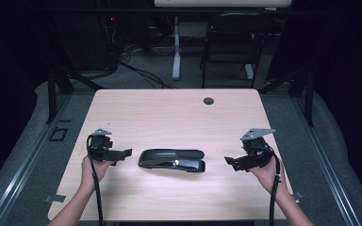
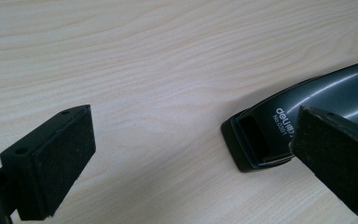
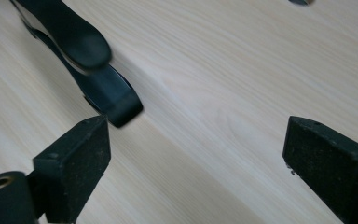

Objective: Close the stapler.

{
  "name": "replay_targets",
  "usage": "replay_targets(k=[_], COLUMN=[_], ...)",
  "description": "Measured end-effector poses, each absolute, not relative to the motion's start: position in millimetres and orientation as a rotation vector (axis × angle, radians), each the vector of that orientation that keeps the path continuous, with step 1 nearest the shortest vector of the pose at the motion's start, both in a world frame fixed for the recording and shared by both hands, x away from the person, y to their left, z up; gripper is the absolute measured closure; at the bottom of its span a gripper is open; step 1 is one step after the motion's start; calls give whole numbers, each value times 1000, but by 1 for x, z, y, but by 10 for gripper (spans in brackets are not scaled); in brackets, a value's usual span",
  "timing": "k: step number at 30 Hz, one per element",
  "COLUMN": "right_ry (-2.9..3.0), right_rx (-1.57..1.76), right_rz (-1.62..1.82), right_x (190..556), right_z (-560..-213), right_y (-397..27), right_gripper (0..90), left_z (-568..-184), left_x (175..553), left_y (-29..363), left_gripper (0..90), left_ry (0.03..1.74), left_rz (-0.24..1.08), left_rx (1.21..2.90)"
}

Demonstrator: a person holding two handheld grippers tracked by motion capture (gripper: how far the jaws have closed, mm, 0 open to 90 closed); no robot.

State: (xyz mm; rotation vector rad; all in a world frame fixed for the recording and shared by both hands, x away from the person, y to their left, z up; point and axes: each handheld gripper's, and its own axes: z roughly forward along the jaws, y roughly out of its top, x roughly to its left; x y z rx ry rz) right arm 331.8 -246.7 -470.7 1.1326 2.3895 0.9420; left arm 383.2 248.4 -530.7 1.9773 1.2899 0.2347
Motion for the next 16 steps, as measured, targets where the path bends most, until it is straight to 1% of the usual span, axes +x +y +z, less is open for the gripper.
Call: replay_targets(k=[2, 5, 11, 16], right_ry=[2390, 2384, 2367, 2380], right_rx=[1155, 1189, 1227, 1225], right_rz=[892, 849, 799, 661], right_x=[331, 331, 336, 342], right_z=[-477, -483, -491, -506], right_y=[-254, -265, -279, -283], right_gripper=[25, 3, 0, 0], left_z=[-532, -533, -536, -541], left_x=[384, 385, 387, 390], left_y=[248, 246, 243, 244], left_gripper=[0, 0, 0, 0], left_ry=[1294, 1295, 1295, 1313], left_rz=[235, 237, 237, 247], left_rx=[1980, 1984, 2012, 2025])
